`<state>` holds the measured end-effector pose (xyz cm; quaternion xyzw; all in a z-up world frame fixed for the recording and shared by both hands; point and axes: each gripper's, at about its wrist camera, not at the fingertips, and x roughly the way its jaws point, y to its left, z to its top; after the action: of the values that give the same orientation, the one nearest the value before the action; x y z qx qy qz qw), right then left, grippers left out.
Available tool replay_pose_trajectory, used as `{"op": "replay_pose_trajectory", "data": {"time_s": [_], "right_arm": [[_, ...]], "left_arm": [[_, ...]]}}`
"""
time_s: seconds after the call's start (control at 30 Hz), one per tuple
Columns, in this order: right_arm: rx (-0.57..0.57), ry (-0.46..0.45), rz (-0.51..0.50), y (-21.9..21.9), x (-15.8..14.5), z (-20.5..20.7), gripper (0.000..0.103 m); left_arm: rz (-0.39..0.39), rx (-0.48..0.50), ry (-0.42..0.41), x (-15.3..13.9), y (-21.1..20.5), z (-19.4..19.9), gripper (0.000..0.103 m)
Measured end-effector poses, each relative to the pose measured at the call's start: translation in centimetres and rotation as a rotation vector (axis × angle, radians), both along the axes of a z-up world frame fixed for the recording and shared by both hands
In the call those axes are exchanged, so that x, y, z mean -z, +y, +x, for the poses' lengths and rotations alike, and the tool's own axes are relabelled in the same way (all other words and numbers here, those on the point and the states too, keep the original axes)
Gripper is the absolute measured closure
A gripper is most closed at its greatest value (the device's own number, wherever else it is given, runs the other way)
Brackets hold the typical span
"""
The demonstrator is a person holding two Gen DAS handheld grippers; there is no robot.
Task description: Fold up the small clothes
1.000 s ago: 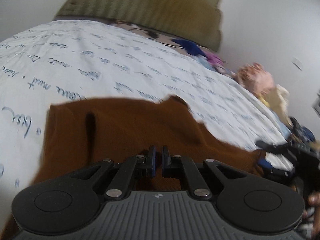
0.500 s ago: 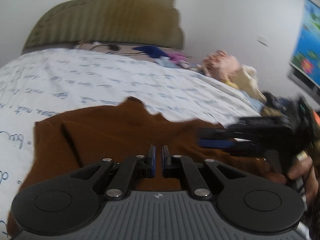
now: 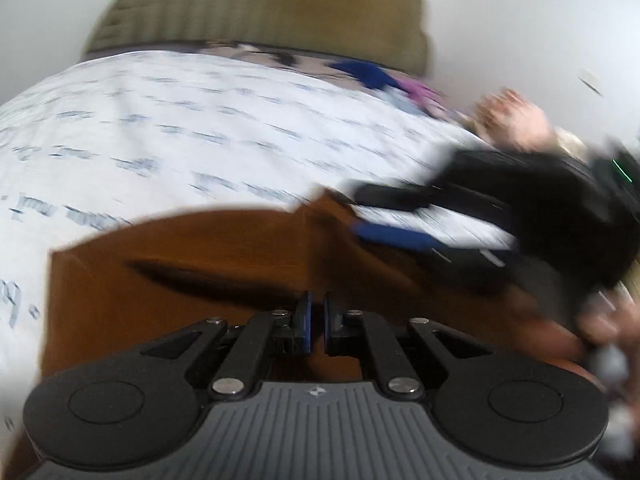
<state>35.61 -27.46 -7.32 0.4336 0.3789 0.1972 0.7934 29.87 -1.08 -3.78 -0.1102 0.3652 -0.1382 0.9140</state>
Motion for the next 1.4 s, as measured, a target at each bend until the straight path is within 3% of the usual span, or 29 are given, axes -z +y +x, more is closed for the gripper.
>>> {"op": "replay_pose_trajectory", "data": {"time_s": [0.07, 0.13, 0.23, 0.33, 0.4, 0.43, 0.47, 0.53, 0.67, 0.73, 0.83, 0.97, 1.07, 1.13, 1.27, 1.4], "right_arm": [[0.021, -0.008, 0.051, -1.1, -0.2, -0.3, 0.069], [0.012, -0.05, -0.014, -1.8, -1.2, -1.5, 0.067], [0.006, -0.056, -0.237, -2.9, -2.9, -3.8, 0.067], [0.076, -0.073, -0.456, -4.8, -3.8, -6.8, 0.067], [0.15, -0.04, -0.546, -6.7, -3.4, -8.0, 0.067], [0.172, -0.01, -0.599, -7.5, -2.7, -8.1, 0.068], [0.168, 0.029, -0.61, -8.4, -1.5, -8.0, 0.07], [0.176, -0.019, -0.569, -9.5, -0.5, -8.1, 0.073], [0.193, 0.021, -0.458, -10.3, -2.0, -8.5, 0.069], [0.187, -0.027, -0.447, -10.1, -4.1, -11.2, 0.069], [0.159, -0.111, -0.524, -9.5, -6.4, -17.2, 0.068], [0.137, -0.092, -0.579, -9.1, -6.3, -23.4, 0.063], [0.136, -0.031, -0.596, -9.0, -3.5, -24.9, 0.062], [0.155, -0.067, -0.591, -8.8, -2.8, -25.2, 0.062], [0.148, -0.058, -0.622, -8.0, -3.5, -25.1, 0.06], [0.162, -0.132, -0.579, -8.0, -6.0, -28.1, 0.057]], "left_arm": [[-0.025, -0.079, 0.007, 0.3, 1.3, 1.7, 0.098], [-0.033, -0.177, 0.032, 0.4, 2.8, 3.0, 0.098], [-0.089, -0.222, 0.031, 0.0, 4.7, 3.0, 0.098], [0.041, -0.234, -0.011, -0.1, 4.2, 2.4, 0.098], [0.06, -0.219, 0.01, 1.3, 4.0, 2.7, 0.098], [0.06, -0.223, -0.02, 1.7, 3.9, 2.4, 0.098], [0.084, -0.218, -0.035, 1.9, 3.3, 2.0, 0.098], [0.117, -0.215, -0.027, 1.3, 2.8, 2.0, 0.098], [0.045, -0.174, -0.018, -1.4, 3.7, -0.7, 0.097], [0.058, -0.123, -0.045, -2.4, 4.1, -3.9, 0.097], [0.13, -0.009, -0.069, -2.3, 3.6, -8.7, 0.097], [0.219, 0.064, -0.05, -0.4, 2.7, -12.4, 0.097], [0.193, 0.064, -0.069, 1.0, 3.3, -12.8, 0.098], [0.135, 0.043, -0.035, 0.8, 4.0, -12.5, 0.098], [0.053, 0.016, 0.01, 0.2, 5.5, -13.0, 0.097], [0.069, 0.0, -0.041, -1.0, 6.9, -15.9, 0.097]]}}
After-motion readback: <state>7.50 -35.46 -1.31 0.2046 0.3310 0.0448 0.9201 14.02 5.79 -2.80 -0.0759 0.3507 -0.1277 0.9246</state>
